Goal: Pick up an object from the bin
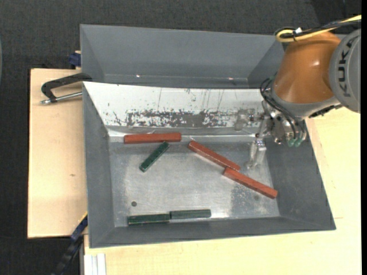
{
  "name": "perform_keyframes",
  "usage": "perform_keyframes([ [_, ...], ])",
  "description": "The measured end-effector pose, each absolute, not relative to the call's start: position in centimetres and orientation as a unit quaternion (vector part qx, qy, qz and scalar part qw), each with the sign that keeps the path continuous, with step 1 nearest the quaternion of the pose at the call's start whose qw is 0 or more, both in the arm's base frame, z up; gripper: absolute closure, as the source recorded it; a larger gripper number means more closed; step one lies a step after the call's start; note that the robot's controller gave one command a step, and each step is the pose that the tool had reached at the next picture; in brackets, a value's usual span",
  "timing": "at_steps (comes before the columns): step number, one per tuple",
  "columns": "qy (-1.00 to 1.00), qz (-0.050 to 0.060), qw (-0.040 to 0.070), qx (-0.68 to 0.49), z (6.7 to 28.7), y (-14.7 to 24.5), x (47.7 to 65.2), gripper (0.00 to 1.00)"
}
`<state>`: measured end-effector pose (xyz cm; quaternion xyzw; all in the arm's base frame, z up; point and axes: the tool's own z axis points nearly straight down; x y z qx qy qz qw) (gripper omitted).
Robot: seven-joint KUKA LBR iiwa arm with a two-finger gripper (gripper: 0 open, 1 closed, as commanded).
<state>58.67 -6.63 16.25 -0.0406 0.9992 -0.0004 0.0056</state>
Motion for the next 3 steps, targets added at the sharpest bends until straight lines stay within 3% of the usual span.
perform_keyframes([
  [1,0.996,0.001,0.001,-0.084,11.4,-6.5,59.3,0.0],
  [2,0.991,0.0,0.001,-0.131,8.2,-2.9,57.0,0.0],
  [3,0.993,0.002,0.0,-0.118,7.3,0.0,56.4,0.0],
])
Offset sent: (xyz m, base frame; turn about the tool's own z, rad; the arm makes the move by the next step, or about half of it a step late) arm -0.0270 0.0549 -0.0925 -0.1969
